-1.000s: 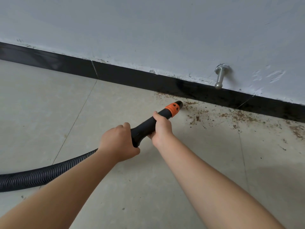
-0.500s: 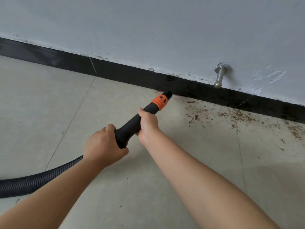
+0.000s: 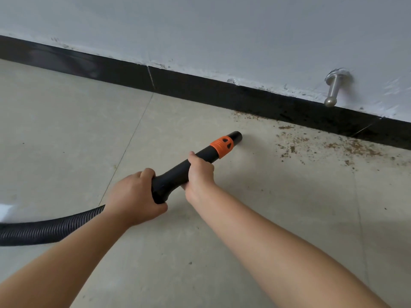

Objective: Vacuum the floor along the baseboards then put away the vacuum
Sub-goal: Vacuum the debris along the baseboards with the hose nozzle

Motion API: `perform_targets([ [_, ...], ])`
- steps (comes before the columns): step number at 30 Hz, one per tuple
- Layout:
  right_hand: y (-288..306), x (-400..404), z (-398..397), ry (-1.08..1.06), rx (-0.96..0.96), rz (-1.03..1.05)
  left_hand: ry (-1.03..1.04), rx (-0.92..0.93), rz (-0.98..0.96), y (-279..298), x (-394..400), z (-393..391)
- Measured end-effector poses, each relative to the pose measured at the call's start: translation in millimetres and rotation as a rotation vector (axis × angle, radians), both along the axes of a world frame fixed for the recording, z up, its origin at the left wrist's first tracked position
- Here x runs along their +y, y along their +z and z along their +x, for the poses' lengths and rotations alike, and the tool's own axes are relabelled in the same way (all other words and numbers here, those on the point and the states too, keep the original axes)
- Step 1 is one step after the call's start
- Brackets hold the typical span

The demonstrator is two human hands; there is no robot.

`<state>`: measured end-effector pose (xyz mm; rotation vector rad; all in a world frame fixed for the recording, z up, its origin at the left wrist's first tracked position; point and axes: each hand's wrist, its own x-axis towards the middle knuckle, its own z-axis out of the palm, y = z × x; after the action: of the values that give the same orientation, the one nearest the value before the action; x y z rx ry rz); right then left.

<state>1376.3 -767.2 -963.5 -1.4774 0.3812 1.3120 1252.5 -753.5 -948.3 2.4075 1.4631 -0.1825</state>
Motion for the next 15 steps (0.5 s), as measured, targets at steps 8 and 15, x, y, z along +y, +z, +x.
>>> perform_targets([
  [8, 15, 7, 64, 0.024, -0.048, -0.014, -0.032, 0.000, -0.018, 10, -1, 63],
  [15, 10, -3, 73, 0.024, -0.076, -0.054, -0.037, -0.054, -0.018, 3, -15, 69],
])
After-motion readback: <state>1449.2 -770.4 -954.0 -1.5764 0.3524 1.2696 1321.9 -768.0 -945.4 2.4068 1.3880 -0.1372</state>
